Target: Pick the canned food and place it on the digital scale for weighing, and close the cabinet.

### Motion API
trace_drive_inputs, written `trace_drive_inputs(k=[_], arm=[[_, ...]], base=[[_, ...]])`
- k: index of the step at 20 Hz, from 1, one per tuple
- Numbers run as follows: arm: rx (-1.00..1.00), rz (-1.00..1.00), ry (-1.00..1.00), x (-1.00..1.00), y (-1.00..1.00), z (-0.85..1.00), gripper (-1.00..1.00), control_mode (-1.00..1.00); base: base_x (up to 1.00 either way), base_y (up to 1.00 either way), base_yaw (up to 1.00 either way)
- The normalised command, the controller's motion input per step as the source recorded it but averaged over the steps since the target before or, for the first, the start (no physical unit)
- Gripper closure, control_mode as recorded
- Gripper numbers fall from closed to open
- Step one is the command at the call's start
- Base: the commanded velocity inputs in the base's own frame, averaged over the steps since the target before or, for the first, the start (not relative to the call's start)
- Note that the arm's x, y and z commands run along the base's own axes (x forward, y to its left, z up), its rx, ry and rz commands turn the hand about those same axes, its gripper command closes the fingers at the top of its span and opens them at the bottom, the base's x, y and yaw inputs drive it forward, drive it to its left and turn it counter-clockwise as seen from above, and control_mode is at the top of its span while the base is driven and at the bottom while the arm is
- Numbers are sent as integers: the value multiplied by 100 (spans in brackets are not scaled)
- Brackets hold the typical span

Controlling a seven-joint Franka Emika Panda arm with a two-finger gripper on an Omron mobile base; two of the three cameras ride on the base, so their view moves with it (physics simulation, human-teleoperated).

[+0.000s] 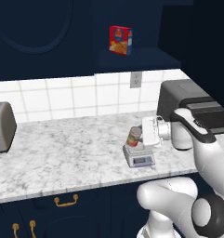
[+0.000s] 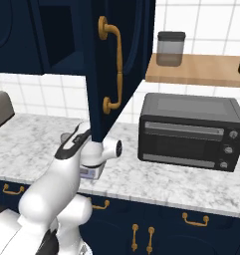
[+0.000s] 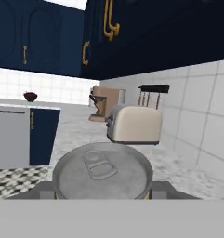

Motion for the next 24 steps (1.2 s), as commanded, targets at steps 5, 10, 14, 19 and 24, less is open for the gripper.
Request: trace_drive_inputs(k=[5,10,14,19,24], arm=[[-8,-9,21,0,-20,0,100,-100],[-23,0,-2,0,-4,-18,100,-100],[-15,0,-12,0,-33,-17,100,-100],[0,0,-3,10,-25,-9,100,-100],[0,0,0,32,-7,-17,100,-100]], base=[[0,0,0],[0,0,0],[0,0,0],[0,0,0],[0,0,0]])
